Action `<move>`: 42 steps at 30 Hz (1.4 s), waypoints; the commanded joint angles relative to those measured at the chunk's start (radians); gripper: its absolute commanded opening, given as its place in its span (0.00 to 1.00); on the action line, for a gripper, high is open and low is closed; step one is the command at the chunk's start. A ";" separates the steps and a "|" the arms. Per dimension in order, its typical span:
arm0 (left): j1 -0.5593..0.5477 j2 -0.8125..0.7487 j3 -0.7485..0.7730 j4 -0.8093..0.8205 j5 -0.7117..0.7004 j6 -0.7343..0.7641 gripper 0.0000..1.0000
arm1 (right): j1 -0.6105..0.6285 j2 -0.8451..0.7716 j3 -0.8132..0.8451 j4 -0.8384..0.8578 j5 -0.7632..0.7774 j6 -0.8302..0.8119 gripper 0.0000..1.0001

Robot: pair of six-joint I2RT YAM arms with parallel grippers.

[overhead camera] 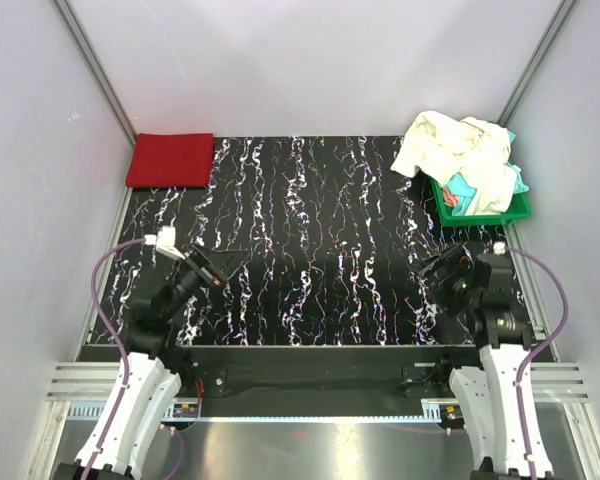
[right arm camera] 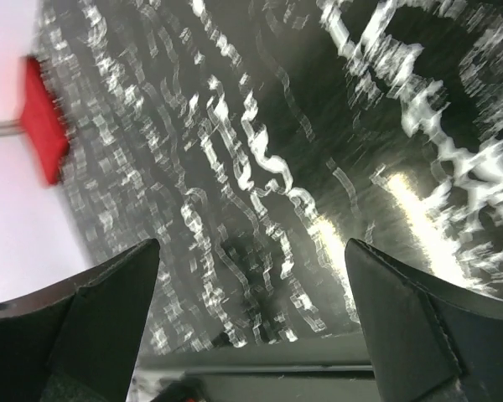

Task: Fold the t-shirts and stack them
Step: Grab the tshirt from the pile

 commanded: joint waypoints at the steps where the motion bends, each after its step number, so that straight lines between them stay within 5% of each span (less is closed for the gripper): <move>1: 0.004 0.080 0.149 -0.136 -0.078 0.113 0.99 | -0.004 0.144 0.167 -0.021 0.165 -0.151 1.00; 6: 0.006 0.296 0.457 -0.501 -0.218 0.285 0.99 | -0.004 0.373 0.398 0.013 0.298 -0.245 1.00; 10: 0.010 0.264 0.508 -0.523 -0.255 0.354 0.99 | -0.004 0.553 0.491 0.151 0.425 -0.298 1.00; 14: 0.018 0.246 0.608 -0.748 -0.426 0.360 0.99 | -0.005 0.787 0.658 0.241 0.509 -0.268 0.95; 19: 0.021 0.264 0.671 -0.768 -0.260 0.582 0.99 | -0.011 1.205 1.076 0.260 0.579 -0.285 0.89; 24: 0.026 0.283 0.669 -0.756 -0.184 0.665 0.99 | -0.034 1.551 1.491 0.226 0.528 -0.227 0.70; 32: 0.027 0.313 0.666 -0.770 -0.204 0.730 0.99 | -0.034 1.806 1.568 0.531 0.553 -0.222 0.66; 42: 0.027 0.352 0.666 -0.790 -0.201 0.736 0.99 | -0.036 2.081 1.834 0.544 0.624 0.007 0.68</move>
